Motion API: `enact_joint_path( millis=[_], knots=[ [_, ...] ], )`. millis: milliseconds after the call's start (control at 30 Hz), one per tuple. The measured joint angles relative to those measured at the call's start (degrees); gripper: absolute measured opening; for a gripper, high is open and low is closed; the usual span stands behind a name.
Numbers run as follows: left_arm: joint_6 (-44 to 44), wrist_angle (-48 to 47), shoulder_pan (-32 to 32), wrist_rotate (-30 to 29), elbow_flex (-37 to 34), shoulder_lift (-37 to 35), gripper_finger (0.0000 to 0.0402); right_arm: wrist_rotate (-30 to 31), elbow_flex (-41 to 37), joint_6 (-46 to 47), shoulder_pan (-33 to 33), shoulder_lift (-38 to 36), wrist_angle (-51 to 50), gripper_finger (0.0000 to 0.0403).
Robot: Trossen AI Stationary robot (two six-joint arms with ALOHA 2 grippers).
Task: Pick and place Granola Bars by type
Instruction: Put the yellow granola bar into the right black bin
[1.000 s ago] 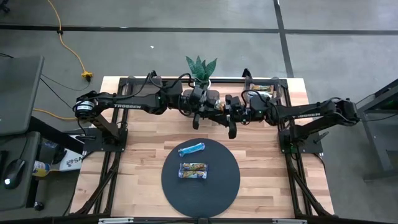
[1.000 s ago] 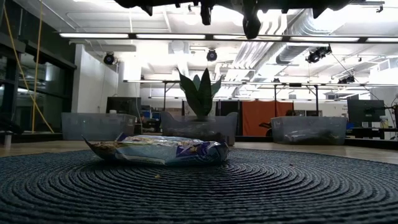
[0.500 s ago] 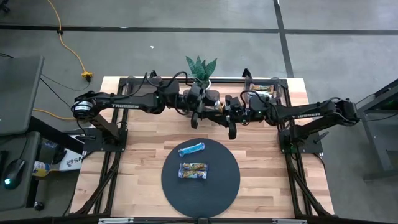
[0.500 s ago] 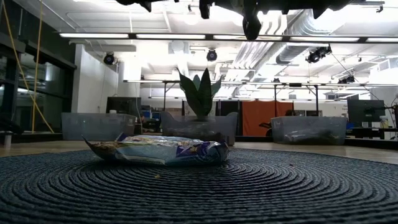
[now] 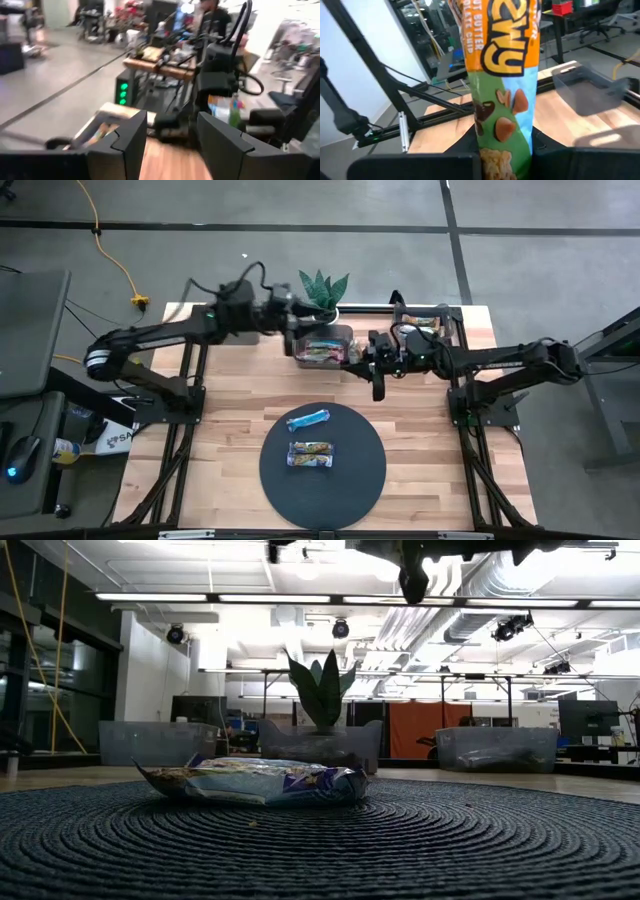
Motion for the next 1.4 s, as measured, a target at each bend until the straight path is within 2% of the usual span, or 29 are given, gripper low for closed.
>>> enact_joint_path(
  millis=[233,433,533,767,967,1167,1400],
  knots=[
    [-0.2,-19.8,4.0,0.5,0.0,-8.3,0.0172,0.0,0.0,-2.2,-5.7,-7.0,-9.5,0.0038],
    [-0.3,-29.4,4.2,1.5,-1.6,-12.0,0.0172,0.0,0.0,-7.5,-14.4,-13.3,-18.2,0.0039],
    [-0.6,-28.2,4.2,4.0,-5.0,-13.3,0.0172,0.0,0.0,-8.2,-19.8,-15.7,-21.7,0.0039],
    [-4.9,-19.6,4.2,4.6,-15.3,-17.1,0.0172,-4.0,0.1,-8.8,-30.9,-17.9,-27.2,0.0039],
    [-9.3,-10.7,4.2,5.4,-23.1,-21.0,0.0172,-1.7,4.3,-13.5,-38.7,-16.8,-42.7,0.0039],
    [-11.5,-7.7,4.2,5.5,-27.3,-24.1,0.0172,3.3,12.7,-22.5,-45.2,-11.7,-57.6,0.0039],
    [-11.4,-7.6,4.2,5.6,-28.3,-24.9,0.0172,8.8,20.4,-36.9,-49.6,-0.1,-71.1,0.0039]
  ],
)
